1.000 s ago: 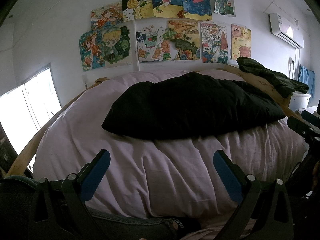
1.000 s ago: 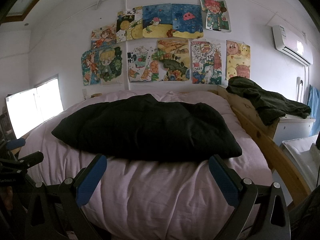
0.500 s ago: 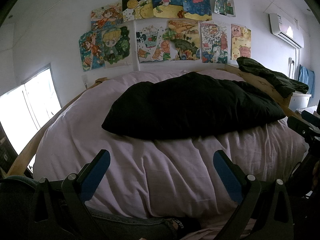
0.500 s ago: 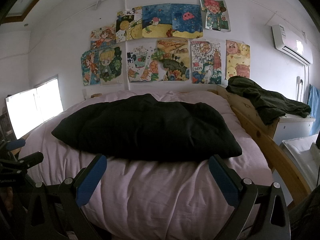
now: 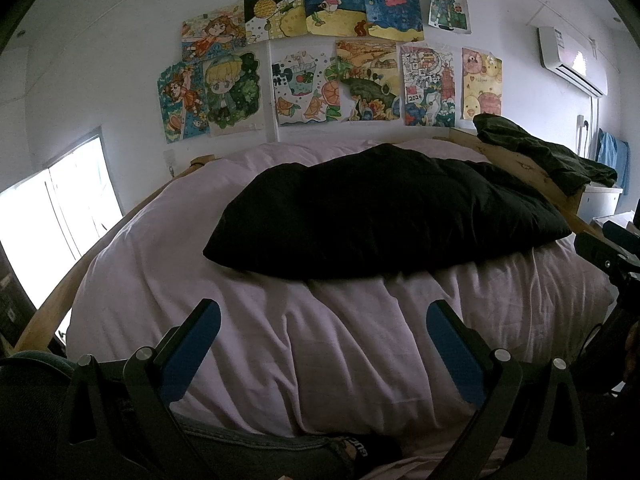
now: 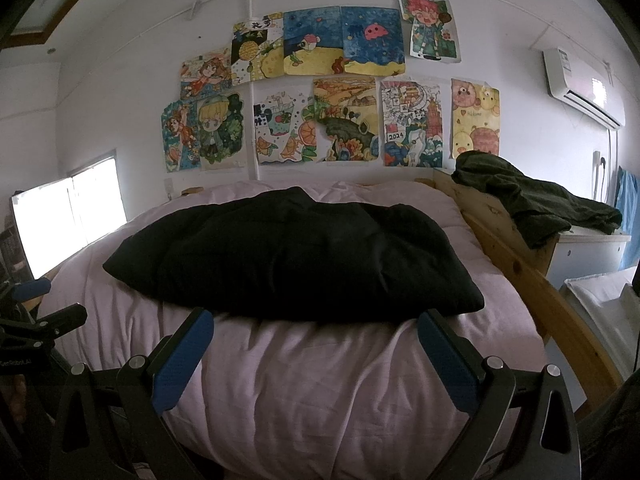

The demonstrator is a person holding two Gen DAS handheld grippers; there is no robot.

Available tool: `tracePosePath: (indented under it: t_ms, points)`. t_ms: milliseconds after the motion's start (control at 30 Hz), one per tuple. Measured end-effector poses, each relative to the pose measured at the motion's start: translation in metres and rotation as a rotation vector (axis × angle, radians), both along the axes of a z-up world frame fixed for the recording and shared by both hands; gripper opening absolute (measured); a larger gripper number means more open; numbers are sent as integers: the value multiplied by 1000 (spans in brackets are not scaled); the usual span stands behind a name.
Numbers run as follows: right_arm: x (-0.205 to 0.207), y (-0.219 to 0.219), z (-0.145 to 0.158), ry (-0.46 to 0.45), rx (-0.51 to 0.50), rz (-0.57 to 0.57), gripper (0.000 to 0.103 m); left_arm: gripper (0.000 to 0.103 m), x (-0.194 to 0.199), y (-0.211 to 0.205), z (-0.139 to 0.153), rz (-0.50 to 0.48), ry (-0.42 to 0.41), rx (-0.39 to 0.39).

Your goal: Fold large clothes

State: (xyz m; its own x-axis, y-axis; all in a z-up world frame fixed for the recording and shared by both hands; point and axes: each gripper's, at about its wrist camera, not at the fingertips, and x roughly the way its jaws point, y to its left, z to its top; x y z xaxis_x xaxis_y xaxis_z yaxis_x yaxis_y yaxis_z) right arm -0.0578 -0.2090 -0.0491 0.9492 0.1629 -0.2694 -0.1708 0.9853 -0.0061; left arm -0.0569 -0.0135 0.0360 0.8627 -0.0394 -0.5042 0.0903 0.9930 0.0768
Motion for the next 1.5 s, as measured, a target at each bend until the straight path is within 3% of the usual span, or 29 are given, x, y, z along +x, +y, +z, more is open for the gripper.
tracePosePath:
  t_ms: [1500]
  points:
    - [-3, 8, -2, 9, 4, -8, 103, 101, -3, 6, -5, -28, -8, 16]
